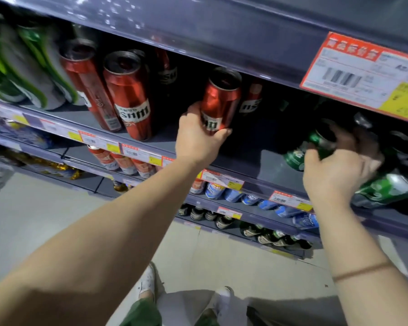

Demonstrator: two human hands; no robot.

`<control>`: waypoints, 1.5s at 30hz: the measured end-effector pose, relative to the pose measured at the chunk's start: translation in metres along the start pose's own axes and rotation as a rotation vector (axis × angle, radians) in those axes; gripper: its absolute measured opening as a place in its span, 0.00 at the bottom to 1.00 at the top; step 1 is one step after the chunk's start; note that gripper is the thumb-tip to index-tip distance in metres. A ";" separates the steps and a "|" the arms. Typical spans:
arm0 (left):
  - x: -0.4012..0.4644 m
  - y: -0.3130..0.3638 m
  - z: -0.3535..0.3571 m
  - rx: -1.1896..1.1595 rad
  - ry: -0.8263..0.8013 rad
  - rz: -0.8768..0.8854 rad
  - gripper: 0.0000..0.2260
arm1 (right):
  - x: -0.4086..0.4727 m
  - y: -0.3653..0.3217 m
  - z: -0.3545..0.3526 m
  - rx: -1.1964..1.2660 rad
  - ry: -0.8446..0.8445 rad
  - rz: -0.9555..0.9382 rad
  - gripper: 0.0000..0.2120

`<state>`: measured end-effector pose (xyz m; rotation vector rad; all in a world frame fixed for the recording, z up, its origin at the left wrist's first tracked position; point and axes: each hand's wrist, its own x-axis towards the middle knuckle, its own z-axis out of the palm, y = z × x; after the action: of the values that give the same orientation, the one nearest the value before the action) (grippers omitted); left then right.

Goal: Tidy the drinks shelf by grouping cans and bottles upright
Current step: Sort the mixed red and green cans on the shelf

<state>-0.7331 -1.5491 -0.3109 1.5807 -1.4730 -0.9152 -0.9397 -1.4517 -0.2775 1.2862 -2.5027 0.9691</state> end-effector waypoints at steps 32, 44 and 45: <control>0.047 -0.074 -0.178 0.049 0.115 -0.145 0.24 | -0.093 -0.218 0.084 0.327 -0.572 0.139 0.26; 0.021 -0.041 -0.096 0.083 -0.183 0.026 0.19 | -0.063 -0.128 0.045 0.287 -0.317 0.355 0.23; 0.023 -0.036 -0.087 0.084 -0.195 0.019 0.18 | -0.062 -0.128 0.047 0.294 -0.313 0.353 0.23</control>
<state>-0.6379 -1.5650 -0.3054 1.5698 -1.6790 -1.0324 -0.7958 -1.4926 -0.2799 1.1667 -2.9904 1.3471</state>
